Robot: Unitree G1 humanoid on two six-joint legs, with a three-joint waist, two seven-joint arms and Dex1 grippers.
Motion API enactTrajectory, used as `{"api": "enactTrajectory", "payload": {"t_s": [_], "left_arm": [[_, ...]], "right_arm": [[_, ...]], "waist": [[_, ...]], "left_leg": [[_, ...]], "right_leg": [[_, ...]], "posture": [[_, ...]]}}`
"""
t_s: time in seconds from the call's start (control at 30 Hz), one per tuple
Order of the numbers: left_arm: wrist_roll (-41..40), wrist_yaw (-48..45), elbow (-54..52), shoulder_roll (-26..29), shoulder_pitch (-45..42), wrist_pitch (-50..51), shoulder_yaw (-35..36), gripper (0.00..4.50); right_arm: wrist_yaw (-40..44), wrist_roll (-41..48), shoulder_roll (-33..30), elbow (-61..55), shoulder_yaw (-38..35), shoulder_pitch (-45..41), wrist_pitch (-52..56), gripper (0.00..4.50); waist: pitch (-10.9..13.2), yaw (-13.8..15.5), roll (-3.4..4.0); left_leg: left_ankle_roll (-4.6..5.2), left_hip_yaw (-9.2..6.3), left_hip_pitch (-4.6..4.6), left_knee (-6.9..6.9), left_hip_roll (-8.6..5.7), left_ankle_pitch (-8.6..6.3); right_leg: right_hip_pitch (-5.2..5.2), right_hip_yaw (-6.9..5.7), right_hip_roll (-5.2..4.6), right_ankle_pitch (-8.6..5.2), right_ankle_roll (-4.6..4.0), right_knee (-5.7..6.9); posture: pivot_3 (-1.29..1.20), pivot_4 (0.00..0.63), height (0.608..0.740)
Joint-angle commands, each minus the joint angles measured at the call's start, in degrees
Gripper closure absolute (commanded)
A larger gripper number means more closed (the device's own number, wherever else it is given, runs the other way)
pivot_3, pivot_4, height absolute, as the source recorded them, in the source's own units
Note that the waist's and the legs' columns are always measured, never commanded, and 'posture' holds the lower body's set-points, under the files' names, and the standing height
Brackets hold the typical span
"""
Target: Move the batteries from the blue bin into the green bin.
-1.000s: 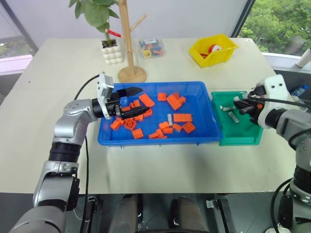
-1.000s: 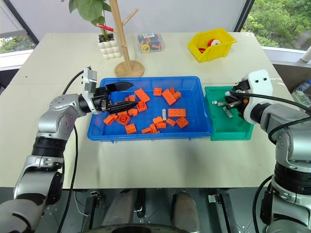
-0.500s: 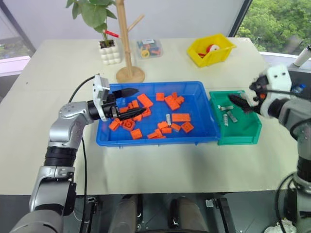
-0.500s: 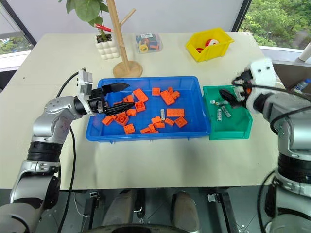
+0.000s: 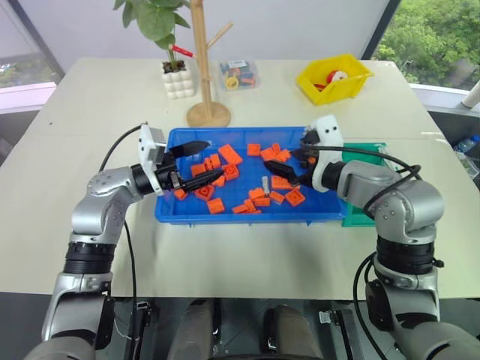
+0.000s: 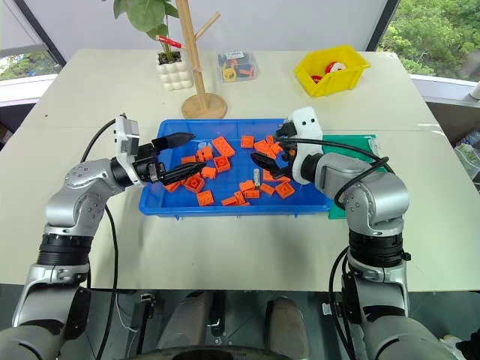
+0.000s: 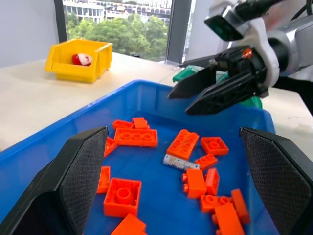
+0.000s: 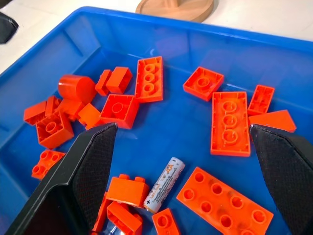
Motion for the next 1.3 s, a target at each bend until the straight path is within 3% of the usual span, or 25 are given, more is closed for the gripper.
{"api": "enactTrajectory", "payload": {"t_s": [0.03, 0.6, 1.3], "left_arm": [[-2.09, 0.26, -4.55, 1.89, 1.26, 1.35, 2.19, 0.0], [-3.41, 3.63, -8.98, 2.41, 4.9, 2.43, 2.79, 0.0], [-4.14, 7.29, -11.11, 2.06, 7.11, 1.4, 3.33, 0.0]], "right_arm": [[1.36, 2.04, 0.41, -0.83, 1.11, -0.27, 0.38, 0.06], [2.03, 1.18, 2.36, 5.47, 8.4, 1.03, -3.95, 0.06], [7.7, -4.6, -1.07, 13.19, 15.73, -0.22, -9.94, 0.06]], "waist": [[0.0, -0.11, 0.0], [0.0, -0.92, 0.0], [-0.02, -0.94, -0.01]], "left_leg": [[0.0, 0.0, 0.0, 0.0, 0.01, 0.0], [0.0, -0.01, 0.01, -0.04, 0.03, 0.0], [0.0, -0.01, 0.04, -0.04, 0.04, 0.0]], "right_leg": [[0.0, 0.0, 0.01, 0.0, 0.0, 0.01], [-0.02, 0.0, 0.03, 0.0, 0.0, 0.02], [0.0, 0.01, 0.04, 0.0, 0.0, 0.02]], "posture": [[0.0, 0.15, 0.739], [0.0, 0.15, 0.739], [0.0, 0.15, 0.739]]}}
